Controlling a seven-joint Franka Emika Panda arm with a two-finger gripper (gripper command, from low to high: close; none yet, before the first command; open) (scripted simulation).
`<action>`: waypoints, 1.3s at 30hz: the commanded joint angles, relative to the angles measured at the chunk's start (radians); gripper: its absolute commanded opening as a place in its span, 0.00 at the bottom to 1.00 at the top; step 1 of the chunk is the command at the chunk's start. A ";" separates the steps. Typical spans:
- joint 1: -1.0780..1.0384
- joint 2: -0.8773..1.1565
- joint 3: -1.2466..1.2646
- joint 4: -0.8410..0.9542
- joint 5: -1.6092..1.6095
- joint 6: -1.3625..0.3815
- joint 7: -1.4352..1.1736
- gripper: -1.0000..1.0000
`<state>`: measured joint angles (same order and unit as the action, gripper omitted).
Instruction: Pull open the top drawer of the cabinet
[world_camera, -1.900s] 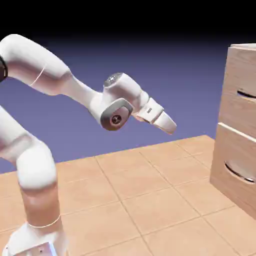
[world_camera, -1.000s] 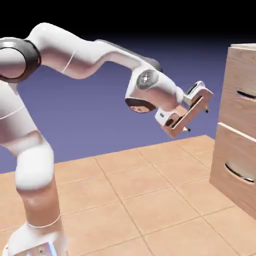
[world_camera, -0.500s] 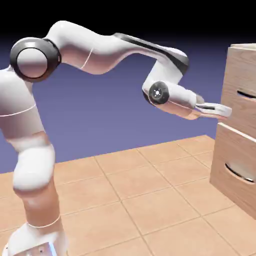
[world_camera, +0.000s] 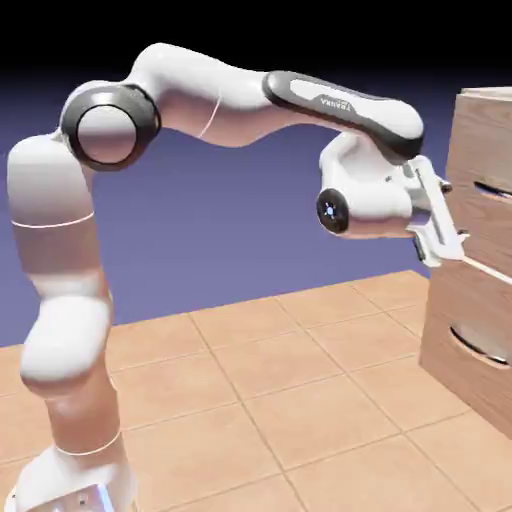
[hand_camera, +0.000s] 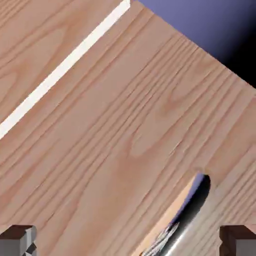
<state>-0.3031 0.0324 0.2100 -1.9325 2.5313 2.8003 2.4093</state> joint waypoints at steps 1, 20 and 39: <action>-0.005 0.010 0.004 0.015 0.044 -0.004 0.029 0.50; -0.014 0.185 0.020 0.254 0.316 0.014 0.177 0.00; -0.022 -0.413 -0.049 -0.431 0.206 -0.119 0.373 0.00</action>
<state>-0.3249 -0.3803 0.1614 -2.3636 2.7376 2.6822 2.7827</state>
